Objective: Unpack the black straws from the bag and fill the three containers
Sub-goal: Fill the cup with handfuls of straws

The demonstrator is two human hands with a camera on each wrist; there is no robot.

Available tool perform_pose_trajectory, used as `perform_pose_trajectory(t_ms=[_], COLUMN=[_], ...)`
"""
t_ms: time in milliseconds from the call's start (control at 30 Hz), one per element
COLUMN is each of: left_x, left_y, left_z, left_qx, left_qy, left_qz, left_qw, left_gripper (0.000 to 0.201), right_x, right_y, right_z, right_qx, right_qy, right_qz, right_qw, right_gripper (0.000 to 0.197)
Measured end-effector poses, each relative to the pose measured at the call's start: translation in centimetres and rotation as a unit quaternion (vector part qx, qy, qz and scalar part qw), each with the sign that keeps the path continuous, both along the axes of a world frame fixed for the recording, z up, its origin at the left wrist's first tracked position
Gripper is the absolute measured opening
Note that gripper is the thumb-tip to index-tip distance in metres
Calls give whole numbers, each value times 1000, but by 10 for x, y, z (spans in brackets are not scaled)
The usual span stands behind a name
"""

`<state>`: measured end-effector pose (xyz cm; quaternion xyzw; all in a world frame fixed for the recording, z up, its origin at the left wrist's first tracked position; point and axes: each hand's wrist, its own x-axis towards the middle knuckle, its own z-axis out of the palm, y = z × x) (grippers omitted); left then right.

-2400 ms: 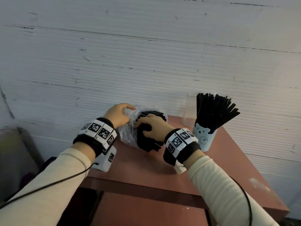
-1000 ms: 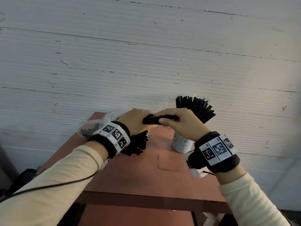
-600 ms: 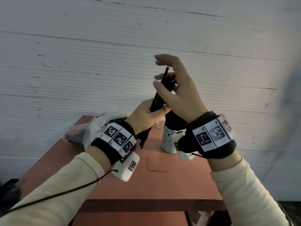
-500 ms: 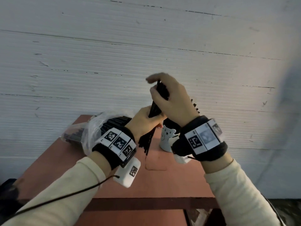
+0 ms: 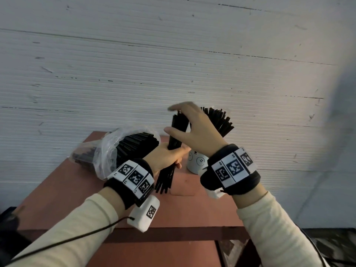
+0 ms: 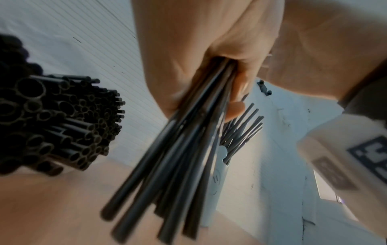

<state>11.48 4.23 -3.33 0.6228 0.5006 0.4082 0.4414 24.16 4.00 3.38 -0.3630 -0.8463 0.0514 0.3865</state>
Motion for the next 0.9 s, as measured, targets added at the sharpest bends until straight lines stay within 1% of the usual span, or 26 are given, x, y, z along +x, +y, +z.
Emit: perform_pose_trajectory(t_ms=[33,100,133,167,200,267,333,367,433,500,533,600,633,733,833,900], left_x=[1,1,1,0,0,1,2,3,8,14,17,22,25,35,43,47], left_y=[-2,-7,-10,-13,-17,-23,-26,-26,-24,-22,-19,-14,-11,3,27,46], left_z=[5,14,17,20,22,24,21,19,14,12,13,14,14,9,2,-2], left_qx=[10,27,33,40,49,66,73,69,67,67,64,50,45,43,11,2], left_qy=[-20,-46,-40,-24,0,62,114,123,127,104,101,92,79,46,0,19], left_qz=[-1,-41,-70,-101,-134,-205,-244,-247,-232,-194,-170,-123,-89,3,21,18], left_qw=[1000,998,996,994,990,975,960,959,962,973,978,987,992,998,1000,1000], left_gripper=[48,46,44,42,41,35,38,38,34,21,25,59,70,90,115,125], right_x=[2,8,11,16,19,25,26,26,28,34,38,50,57,77,91,96], right_y=[-4,-12,-16,-19,-22,-25,-26,-26,-23,-22,-21,-19,-18,-9,5,17], right_z=[3,8,9,10,11,9,1,-3,-9,-4,1,15,22,43,58,64], right_qx=[0,-18,-35,-58,-86,-144,-187,-192,-180,-160,-149,-125,-113,-75,-58,-62], right_qy=[24,79,90,81,56,1,-10,-3,12,28,39,78,107,191,228,233], right_qz=[-13,-26,-28,-25,-13,42,94,103,89,68,57,33,18,-24,-53,-65], right_qw=[1000,996,995,995,995,989,978,976,980,984,986,989,988,978,971,968], right_gripper=[59,80,85,84,78,53,26,22,26,22,18,15,15,15,14,14])
